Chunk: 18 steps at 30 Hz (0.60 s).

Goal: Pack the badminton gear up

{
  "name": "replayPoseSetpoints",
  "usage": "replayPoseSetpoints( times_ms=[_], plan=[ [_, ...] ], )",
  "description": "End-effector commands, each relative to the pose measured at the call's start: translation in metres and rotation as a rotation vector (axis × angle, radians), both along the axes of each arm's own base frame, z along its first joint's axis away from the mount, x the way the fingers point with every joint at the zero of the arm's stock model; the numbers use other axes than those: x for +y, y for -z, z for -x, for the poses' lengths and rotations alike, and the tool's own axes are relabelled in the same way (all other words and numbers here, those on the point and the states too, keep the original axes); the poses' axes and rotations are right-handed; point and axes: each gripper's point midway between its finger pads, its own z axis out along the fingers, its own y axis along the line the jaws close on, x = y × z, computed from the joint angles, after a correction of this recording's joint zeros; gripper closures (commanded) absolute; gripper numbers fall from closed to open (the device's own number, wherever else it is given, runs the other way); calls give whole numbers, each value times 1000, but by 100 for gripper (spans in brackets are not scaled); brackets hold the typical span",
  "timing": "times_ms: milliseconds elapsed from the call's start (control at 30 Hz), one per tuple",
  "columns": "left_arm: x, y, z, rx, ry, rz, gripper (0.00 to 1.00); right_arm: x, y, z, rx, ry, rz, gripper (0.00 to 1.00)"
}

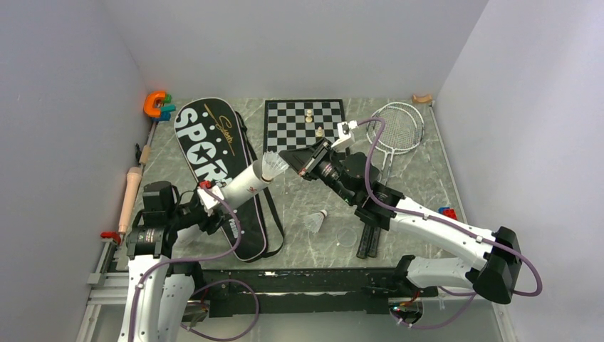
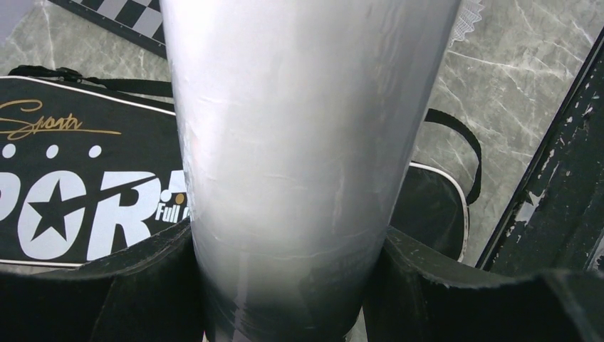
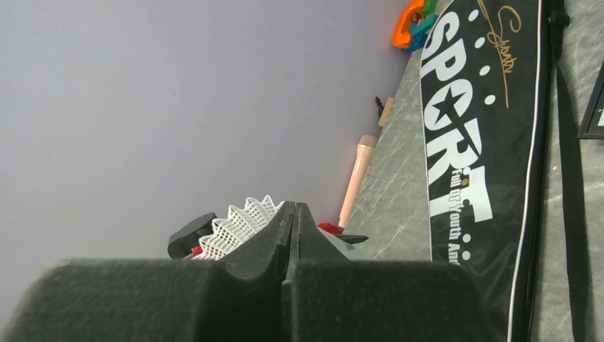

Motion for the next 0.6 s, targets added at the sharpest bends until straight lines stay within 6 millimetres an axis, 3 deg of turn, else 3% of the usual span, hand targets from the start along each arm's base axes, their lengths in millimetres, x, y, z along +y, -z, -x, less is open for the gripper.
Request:
replayPoseSetpoints(
  times_ms=[0,167,400,567],
  plan=[
    [-7,-34,-8,-105,29,34,41,-1,-21,8,-37,-20,-64,100],
    [-7,-37,-9,-112,28,34,41,6,-17,17,-51,-64,-25,93],
    [-7,-38,-10,-106,26,36,41,8,-13,25,-74,-87,36,63],
    [-6,-38,-11,-108,28,31,41,-1,-7,24,-67,-58,81,58]
  ],
)
